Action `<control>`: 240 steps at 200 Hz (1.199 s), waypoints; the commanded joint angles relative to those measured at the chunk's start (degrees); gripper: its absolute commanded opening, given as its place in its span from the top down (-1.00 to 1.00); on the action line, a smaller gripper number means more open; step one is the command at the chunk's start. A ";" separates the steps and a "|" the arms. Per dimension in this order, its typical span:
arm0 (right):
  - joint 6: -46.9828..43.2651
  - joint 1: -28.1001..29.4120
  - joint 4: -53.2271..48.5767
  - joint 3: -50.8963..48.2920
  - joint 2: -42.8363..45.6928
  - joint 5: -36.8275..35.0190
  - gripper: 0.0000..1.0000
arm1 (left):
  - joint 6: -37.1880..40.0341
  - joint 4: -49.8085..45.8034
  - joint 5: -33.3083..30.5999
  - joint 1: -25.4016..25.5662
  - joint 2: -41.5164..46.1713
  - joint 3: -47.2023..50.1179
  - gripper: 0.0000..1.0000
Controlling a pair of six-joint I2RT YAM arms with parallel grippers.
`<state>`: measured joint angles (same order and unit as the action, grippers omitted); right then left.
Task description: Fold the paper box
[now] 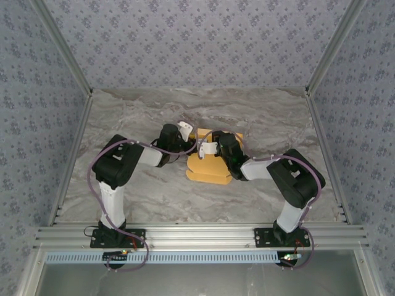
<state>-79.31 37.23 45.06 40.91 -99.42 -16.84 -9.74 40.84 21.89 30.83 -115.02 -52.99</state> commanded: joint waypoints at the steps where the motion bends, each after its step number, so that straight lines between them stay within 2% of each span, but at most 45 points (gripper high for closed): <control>1: 0.18 0.65 -4.06 -1.27 0.04 0.90 1.00 | -1.82 0.00 -5.17 0.41 -1.19 -1.79 0.18; 76: 1.19 0.71 -4.84 -0.92 0.43 1.11 1.00 | -5.62 -1.82 -14.57 1.41 -1.48 -2.73 0.51; 109: 1.65 0.59 -5.50 -0.85 0.88 1.02 1.00 | -7.60 -1.81 -18.75 1.89 -1.78 -2.38 0.60; 196: 2.49 0.70 -6.69 -0.48 1.41 0.92 1.00 | -10.97 -4.11 -36.04 5.40 -1.85 -2.88 0.82; 221: 2.74 0.43 -6.91 -0.22 1.39 0.84 1.00 | -9.77 -4.53 -36.29 5.92 -2.13 -3.33 0.83; 240: 2.93 0.37 -6.96 -0.28 1.45 0.76 1.00 | -8.28 -2.87 -32.72 5.92 -1.60 -2.67 0.76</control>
<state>-77.38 37.21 43.66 41.32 -99.20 -18.02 -16.93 39.27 -5.19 39.09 -115.55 -54.85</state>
